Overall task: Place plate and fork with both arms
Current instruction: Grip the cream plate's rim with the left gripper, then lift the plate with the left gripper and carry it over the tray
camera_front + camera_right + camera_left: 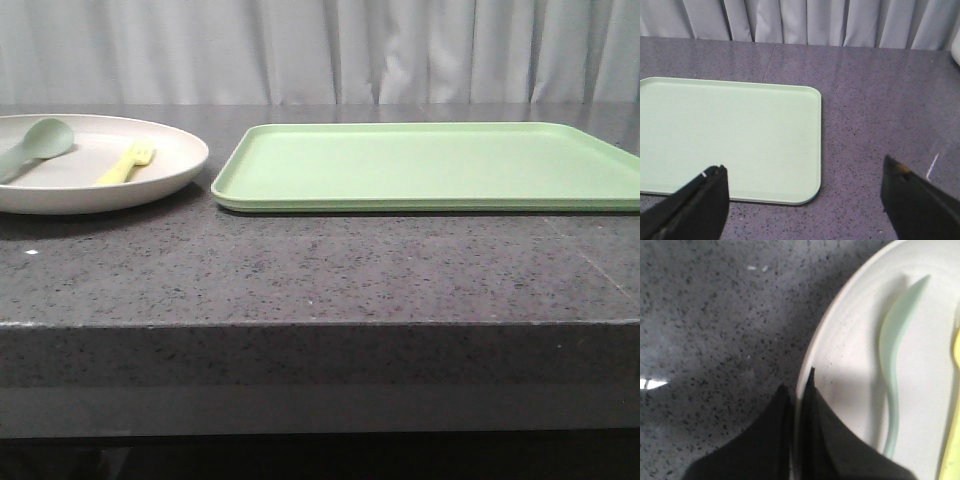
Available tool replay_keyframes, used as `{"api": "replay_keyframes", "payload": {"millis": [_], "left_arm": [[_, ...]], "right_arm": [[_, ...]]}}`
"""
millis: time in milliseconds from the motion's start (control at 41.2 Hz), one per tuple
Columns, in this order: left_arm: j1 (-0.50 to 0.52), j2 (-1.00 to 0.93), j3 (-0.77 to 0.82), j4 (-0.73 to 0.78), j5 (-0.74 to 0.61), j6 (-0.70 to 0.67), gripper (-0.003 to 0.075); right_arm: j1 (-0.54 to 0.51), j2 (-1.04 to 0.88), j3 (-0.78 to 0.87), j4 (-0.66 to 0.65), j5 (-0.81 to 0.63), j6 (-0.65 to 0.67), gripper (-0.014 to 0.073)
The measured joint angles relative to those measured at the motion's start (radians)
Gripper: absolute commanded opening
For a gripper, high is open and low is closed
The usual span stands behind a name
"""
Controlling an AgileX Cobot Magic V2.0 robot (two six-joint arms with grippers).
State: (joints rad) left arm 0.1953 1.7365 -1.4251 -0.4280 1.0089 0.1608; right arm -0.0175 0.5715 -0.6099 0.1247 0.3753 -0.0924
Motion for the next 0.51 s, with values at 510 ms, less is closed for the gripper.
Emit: {"api": "replay_keyframes", "payload": {"millis": [510], "left_arm": [[0.003,0.000,-0.058,-0.158,0.030,0.053,-0.0018]], "right_arm": [[0.000,0.000,0.000,0.000,0.000,0.000,0.0636]]}}
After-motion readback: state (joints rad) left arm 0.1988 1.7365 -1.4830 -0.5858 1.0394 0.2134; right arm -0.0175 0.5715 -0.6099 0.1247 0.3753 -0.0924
